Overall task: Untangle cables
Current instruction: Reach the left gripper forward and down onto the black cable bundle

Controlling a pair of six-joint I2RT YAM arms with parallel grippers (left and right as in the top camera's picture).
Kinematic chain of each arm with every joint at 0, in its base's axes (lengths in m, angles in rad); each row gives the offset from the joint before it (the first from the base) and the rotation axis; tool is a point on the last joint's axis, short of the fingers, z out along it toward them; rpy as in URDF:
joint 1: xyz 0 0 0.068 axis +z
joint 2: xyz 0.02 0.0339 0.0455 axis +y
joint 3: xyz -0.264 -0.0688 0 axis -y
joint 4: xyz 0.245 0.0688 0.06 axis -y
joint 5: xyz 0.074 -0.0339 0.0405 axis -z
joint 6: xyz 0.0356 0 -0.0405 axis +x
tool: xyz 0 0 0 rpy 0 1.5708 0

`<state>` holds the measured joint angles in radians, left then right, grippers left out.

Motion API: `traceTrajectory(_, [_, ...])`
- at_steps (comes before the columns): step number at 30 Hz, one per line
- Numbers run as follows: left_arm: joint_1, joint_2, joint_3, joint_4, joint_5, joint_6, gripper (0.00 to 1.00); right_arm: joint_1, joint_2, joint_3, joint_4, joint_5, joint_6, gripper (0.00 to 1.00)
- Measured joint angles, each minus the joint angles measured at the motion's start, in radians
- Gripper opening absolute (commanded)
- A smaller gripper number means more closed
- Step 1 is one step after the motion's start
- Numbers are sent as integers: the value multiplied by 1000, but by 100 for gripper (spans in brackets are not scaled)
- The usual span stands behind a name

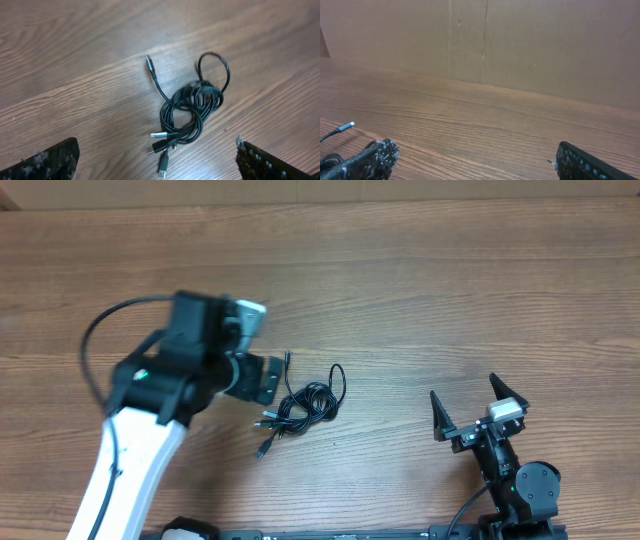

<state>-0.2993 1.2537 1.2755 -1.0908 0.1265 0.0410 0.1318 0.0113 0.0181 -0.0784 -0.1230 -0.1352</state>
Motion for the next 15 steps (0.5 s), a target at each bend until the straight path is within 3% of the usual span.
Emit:
traceTrajectory(7, [-164, 161, 4, -2, -160, 18, 100, 0, 0, 0, 0, 0, 0, 100])
traceTrajectory(15, [-192, 330, 5, 33, -200, 19, 100, 0, 0, 0, 0, 0, 0, 100])
